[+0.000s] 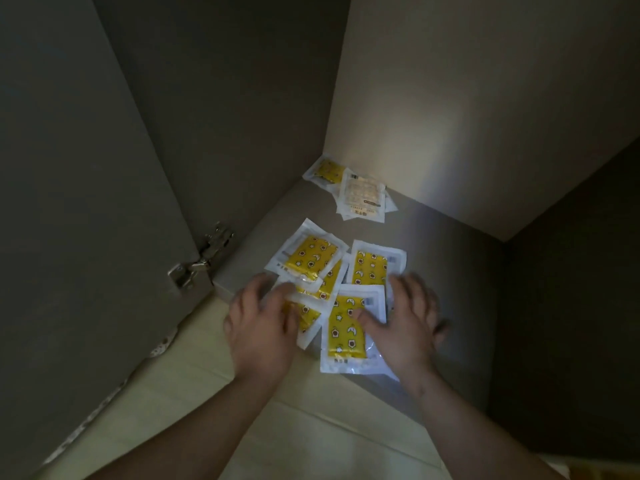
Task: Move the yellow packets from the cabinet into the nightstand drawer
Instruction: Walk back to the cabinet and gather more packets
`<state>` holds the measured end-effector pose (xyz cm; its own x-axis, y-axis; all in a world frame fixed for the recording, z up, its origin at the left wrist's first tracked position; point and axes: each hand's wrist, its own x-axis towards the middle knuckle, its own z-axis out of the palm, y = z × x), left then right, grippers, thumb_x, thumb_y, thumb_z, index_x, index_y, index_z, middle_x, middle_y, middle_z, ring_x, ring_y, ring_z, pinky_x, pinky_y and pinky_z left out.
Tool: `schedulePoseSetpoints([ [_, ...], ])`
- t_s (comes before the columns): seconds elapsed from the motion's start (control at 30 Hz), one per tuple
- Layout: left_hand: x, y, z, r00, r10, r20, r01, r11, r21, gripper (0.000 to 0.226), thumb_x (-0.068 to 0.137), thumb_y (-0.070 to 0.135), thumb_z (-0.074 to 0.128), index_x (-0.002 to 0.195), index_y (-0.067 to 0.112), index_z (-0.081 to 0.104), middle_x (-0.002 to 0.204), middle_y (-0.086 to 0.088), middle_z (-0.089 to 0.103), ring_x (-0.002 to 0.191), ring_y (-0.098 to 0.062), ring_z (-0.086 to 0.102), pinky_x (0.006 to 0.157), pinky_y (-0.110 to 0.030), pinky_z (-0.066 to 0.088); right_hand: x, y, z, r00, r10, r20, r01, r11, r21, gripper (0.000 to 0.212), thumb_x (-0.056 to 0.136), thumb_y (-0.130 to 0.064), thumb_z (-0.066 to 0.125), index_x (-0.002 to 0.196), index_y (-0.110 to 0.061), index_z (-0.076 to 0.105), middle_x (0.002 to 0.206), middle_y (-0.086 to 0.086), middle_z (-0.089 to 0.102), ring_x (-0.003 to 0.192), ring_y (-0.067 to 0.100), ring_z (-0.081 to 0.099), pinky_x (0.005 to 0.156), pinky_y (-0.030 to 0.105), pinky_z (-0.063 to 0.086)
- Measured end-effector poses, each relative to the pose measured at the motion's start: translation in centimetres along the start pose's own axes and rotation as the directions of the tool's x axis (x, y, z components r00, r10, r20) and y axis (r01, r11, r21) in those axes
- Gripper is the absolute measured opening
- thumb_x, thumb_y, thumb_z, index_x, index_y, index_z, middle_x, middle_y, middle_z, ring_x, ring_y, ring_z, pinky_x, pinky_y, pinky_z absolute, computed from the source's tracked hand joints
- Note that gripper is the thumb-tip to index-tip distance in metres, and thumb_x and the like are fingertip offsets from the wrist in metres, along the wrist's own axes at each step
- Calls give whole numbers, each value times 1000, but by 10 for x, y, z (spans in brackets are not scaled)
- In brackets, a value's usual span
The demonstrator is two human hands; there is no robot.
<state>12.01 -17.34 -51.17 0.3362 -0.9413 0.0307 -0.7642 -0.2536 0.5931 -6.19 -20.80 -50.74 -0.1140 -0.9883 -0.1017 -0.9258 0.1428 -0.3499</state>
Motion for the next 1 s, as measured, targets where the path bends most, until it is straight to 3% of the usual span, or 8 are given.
schedulePoseSetpoints([
  [0.13,8,19,-2,891,-442,102,454,865,-215,62,81,39,68,135,20,42,142,-12,28,128,-33,30,102,-36,30,14,-7,-6,970,64,234,-57,998,-37,97,75,-77,45,149,-39,-5,157,-11,-18,144,27,-19,110,63,-4],
  [0.3,12,24,1,763,-605,229,627,606,-489,58,75,23,77,120,10,43,131,-18,38,106,-32,49,88,-35,44,-4,-23,3,961,-48,273,61,997,-38,89,77,-78,40,149,-41,2,157,-17,-13,145,20,-16,113,56,-8],
  [0.5,11,19,-1,724,-528,445,652,310,-692,52,77,13,74,119,10,44,114,-16,59,94,-33,63,81,-52,54,-22,-42,13,958,-130,255,112,990,83,59,91,-57,42,145,-43,23,157,-20,5,146,13,-6,114,44,-5],
  [0.63,0,30,-22,663,-326,674,738,131,-662,16,90,9,58,105,9,63,83,-16,71,63,-27,71,49,-36,57,-28,-56,16,954,-135,266,91,981,169,44,98,-45,34,142,-42,32,156,-19,13,145,10,-3,114,41,-4],
  [0.7,-3,32,-26,623,-283,729,775,101,-623,23,98,23,44,101,11,63,73,-12,71,58,-24,69,46,-32,54,-32,-58,14,953,-149,263,96,974,204,40,100,-40,32,140,-42,36,155,-19,18,145,9,0,114,38,-2],
  [0.8,-5,27,-32,619,-208,758,785,141,-603,43,100,43,33,113,15,62,98,-15,71,80,-27,69,60,-35,54,-40,-59,16,948,-181,261,120,965,232,39,102,-31,32,139,-39,40,152,-19,25,145,10,5,114,35,1],
  [0.9,-8,25,-39,671,-176,721,740,233,-631,24,94,9,50,116,7,60,105,-20,68,81,-29,68,67,-38,57,-50,-64,21,950,-190,246,67,898,434,40,98,-17,39,124,-44,54,147,-4,40,142,18,24,117,39,15],
  [1.0,-14,17,-41,694,-199,691,718,256,-647,30,89,-11,47,112,4,59,97,-21,67,75,-30,67,67,-39,56,-58,-67,27,965,-81,248,-121,705,699,49,94,-8,43,95,-53,61,131,7,54,122,22,52,106,41,40],
])
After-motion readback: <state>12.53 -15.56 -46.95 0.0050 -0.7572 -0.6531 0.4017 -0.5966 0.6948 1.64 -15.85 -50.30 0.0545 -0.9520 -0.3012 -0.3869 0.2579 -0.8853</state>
